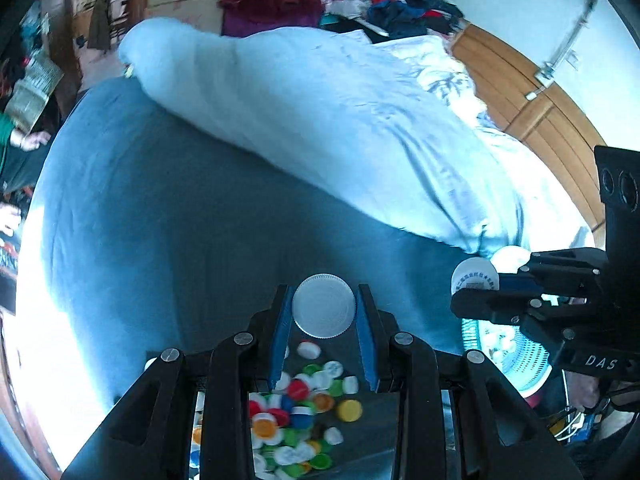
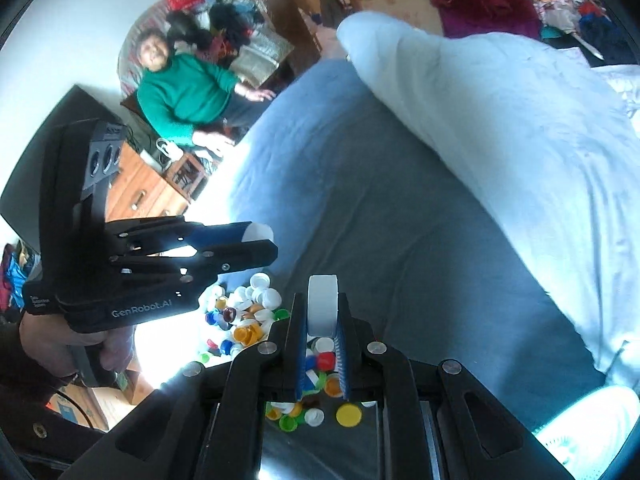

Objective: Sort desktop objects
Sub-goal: 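Grasp a white cap with the left tool while the right tool grasps a white cap, then carry both white caps into the light-blue colander and open both tools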

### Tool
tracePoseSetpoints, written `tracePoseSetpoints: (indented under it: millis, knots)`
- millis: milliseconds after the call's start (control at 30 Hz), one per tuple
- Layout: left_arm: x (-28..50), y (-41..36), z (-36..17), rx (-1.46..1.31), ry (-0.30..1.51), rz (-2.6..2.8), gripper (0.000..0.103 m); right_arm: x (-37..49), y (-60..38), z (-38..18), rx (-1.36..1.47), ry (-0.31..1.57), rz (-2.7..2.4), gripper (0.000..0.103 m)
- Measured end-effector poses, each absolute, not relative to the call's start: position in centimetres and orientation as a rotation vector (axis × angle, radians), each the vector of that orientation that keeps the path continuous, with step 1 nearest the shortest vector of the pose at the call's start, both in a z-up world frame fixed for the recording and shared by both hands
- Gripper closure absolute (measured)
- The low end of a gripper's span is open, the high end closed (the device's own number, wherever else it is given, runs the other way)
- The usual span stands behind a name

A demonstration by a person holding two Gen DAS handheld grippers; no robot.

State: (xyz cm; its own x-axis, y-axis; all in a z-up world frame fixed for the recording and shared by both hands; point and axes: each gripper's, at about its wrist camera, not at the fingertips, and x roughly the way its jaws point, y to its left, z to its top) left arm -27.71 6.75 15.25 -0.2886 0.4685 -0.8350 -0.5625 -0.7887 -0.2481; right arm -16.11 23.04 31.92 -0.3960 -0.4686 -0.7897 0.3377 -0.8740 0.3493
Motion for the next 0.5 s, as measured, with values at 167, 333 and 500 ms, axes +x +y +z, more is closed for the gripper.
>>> tracePoseSetpoints:
  millis: [167, 333, 500]
  knots:
    - [-26.2, 11.1, 17.0, -1.301, 0.151, 2.058, 0.076, -14.1, 28.3, 33.7, 1.347, -0.223, -2.356, 0.090]
    - [-24.6, 16.6, 18.6, -1.277, 0.199, 1.997, 0.076, -12.3, 34.1, 35.0, 1.364, -0.290, -2.444, 0.090]
    - [-22.6, 23.3, 20.1, -1.236, 0.252, 1.918, 0.076, -9.0, 40.9, 36.0, 1.394, -0.338, -2.534, 0.090]
